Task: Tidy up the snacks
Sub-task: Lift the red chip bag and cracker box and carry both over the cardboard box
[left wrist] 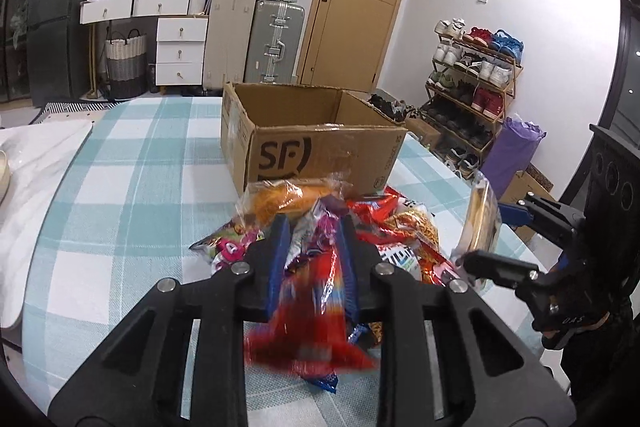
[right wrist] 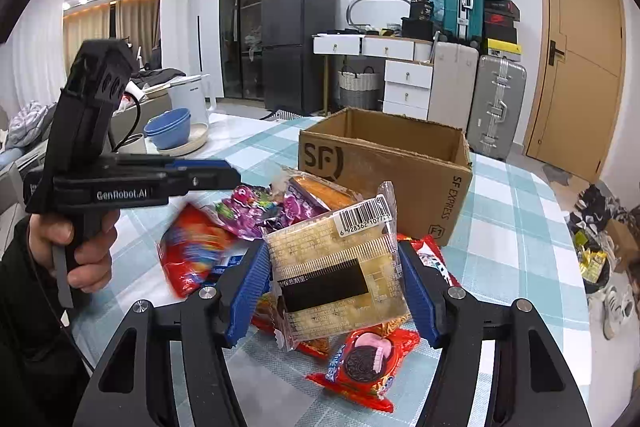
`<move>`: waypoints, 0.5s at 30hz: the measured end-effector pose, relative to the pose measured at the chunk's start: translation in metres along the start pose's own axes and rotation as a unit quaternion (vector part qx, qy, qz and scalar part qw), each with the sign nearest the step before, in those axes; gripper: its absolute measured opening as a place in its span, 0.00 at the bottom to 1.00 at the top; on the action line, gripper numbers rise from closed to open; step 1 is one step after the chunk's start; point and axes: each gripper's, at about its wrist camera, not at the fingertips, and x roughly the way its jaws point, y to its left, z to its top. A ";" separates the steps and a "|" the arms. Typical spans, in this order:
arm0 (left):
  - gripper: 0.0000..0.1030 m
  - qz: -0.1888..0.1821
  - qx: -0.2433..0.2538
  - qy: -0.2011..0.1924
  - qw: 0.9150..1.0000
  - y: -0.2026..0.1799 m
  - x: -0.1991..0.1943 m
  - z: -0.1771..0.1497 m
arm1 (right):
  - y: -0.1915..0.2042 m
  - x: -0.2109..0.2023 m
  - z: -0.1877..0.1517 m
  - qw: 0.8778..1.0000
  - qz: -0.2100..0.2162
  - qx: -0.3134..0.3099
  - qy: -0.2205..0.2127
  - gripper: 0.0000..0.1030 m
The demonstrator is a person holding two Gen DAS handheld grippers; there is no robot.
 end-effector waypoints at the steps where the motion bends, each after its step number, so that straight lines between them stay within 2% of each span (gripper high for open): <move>1: 0.21 0.000 -0.002 0.004 1.000 0.001 0.001 0.000 | 0.001 0.000 -0.001 1.000 0.000 -0.002 0.002 0.63; 6: 0.22 0.018 0.013 0.042 0.999 0.004 0.008 -0.014 | 0.002 -0.002 -0.006 1.000 0.005 0.000 0.003 0.63; 7: 0.26 0.020 0.014 0.046 0.999 0.005 0.007 -0.018 | 0.002 -0.003 -0.008 1.000 0.007 0.003 0.002 0.63; 10: 0.53 0.028 0.011 0.053 0.998 0.013 -0.002 -0.031 | 0.002 -0.003 -0.009 1.000 0.009 0.007 0.000 0.63; 12: 0.66 0.036 0.011 0.049 0.998 0.017 -0.014 -0.040 | 0.002 -0.003 -0.011 1.000 0.010 0.008 -0.001 0.63; 13: 0.76 0.041 0.010 0.049 0.998 0.020 -0.019 -0.044 | 0.002 -0.003 -0.011 1.000 0.010 0.008 -0.001 0.63; 15: 0.79 0.042 0.012 0.052 0.998 0.022 -0.030 -0.054 | 0.001 -0.002 -0.010 1.000 0.012 0.009 -0.002 0.63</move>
